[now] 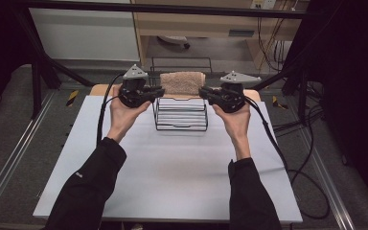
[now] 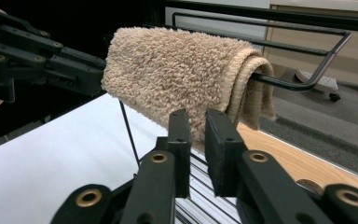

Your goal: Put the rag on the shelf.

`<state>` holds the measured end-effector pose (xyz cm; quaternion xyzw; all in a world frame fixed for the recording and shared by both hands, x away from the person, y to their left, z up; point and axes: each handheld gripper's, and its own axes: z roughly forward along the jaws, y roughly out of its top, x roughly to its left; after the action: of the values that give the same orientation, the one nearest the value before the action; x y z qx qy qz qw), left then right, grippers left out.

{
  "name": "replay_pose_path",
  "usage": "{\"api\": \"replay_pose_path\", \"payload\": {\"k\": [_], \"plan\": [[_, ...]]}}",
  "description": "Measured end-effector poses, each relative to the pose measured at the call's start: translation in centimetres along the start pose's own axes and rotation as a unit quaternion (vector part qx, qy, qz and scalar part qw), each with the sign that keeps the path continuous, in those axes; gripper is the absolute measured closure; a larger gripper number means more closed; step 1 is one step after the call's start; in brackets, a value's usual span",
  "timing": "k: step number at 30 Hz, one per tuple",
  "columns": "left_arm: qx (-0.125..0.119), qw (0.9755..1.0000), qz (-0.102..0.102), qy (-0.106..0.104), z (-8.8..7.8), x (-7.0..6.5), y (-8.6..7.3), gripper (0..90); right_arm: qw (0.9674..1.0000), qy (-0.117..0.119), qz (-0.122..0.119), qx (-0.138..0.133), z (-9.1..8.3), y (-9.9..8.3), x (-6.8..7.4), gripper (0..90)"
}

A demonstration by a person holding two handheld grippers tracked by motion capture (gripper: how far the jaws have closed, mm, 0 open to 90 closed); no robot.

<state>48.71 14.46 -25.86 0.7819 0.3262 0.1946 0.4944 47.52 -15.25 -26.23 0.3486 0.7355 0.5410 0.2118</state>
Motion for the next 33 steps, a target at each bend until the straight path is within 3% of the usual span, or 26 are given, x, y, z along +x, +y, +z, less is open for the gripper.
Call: {"api": "replay_pose_path", "payload": {"k": [11,17,23,27,33], "plan": [[0.007,1.0000,0.004,0.003,-2.2,-0.1,-1.8,53.8,1.0000,0.002,-0.002,0.000,-2.4,0.0,0.6,62.8],[0.014,0.9998,0.009,0.009,-3.4,-0.3,-2.9,40.4,1.0000,0.006,0.000,0.006,-3.2,-0.5,1.0,47.1],[0.021,0.9995,0.014,0.017,-4.7,-0.3,-4.7,29.7,0.9998,-0.001,0.009,0.020,-3.9,-1.9,0.9,29.6],[0.028,0.9994,0.008,0.019,-5.3,-0.3,-6.2,19.6,0.9996,-0.004,0.013,0.026,-4.4,-3.2,0.8,21.9],[0.037,0.9991,0.001,0.023,-6.0,-0.4,-9.1,11.8,0.9990,-0.008,0.010,0.042,-4.7,-5.5,0.7,13.8]]}}
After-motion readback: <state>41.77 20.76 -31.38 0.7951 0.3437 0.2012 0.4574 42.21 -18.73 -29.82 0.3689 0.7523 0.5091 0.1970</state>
